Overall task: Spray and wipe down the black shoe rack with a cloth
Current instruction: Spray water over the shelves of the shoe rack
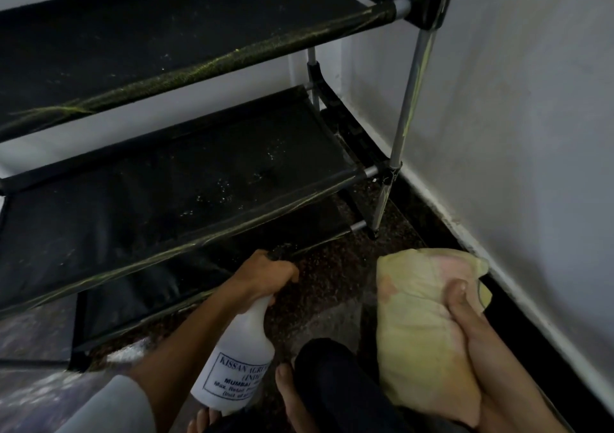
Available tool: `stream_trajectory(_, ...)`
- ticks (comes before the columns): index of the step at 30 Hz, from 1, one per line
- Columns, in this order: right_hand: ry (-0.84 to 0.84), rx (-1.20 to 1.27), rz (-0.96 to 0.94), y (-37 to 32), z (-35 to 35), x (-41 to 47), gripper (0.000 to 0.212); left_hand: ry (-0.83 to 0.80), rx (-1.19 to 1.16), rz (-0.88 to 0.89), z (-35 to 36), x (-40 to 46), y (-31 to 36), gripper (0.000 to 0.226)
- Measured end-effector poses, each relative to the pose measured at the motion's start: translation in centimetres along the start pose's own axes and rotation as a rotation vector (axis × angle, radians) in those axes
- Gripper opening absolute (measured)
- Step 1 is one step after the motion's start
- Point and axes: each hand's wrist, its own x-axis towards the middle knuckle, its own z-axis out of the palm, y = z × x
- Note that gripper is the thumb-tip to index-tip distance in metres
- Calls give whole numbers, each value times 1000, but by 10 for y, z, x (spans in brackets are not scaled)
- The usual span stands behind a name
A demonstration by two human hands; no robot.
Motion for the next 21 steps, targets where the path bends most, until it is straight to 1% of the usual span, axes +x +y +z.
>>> stream_trajectory(2, 17, 19, -16, 0, 0, 1, 81, -20, 5, 2, 0, 1, 0, 6)
stream_trajectory(3, 20, 21, -23, 0, 1, 0, 78, -34, 0, 5, 0, 1, 1, 6)
stream_trajectory(5, 29, 2, -23, 0, 1, 1, 92, -75, 3, 15, 2, 2, 1, 13)
stream_trajectory(6, 32, -3, -19, 1, 0, 2, 92, -86, 8, 23, 2, 1, 2, 14)
stream_trajectory(8, 17, 40, -36, 0, 1, 0, 70, -65, 4, 36, 4, 1, 2, 14)
stream_trajectory(9, 11, 54, -33, 0, 1, 0, 66, -34, -1, 33, 5, 2, 2, 15)
stream_trajectory(10, 9, 49, -30, 0, 0, 0, 69, 1, -3, 30, 5, 2, 1, 17)
stream_trajectory(12, 16, 41, -22, 0, 0, 0, 85, 29, 18, 24, 3, 3, -2, 20)
stream_trajectory(13, 5, 47, -23, -1, 0, 0, 85, 21, 36, 20, 2, 3, -3, 20)
stream_trajectory(14, 1, 56, -27, 0, -1, 1, 81, 0, 49, 14, 1, 2, -4, 21)
stream_trajectory(16, -20, 76, -41, 0, -1, 1, 73, -56, 58, 28, -1, -1, -6, 15)
stream_trajectory(17, -29, 73, -42, -1, 0, 0, 73, -87, 62, 54, -1, -5, -7, 10)
stream_trajectory(19, -24, 60, -47, -1, 1, 0, 82, -123, 63, 122, -3, -13, -9, 13)
stream_trajectory(20, -14, 59, -51, -1, 2, -1, 84, -127, 55, 150, -4, -17, -11, 15)
stream_trajectory(21, -10, 66, -57, -3, 5, -3, 79, -126, 44, 175, -6, -21, -13, 16)
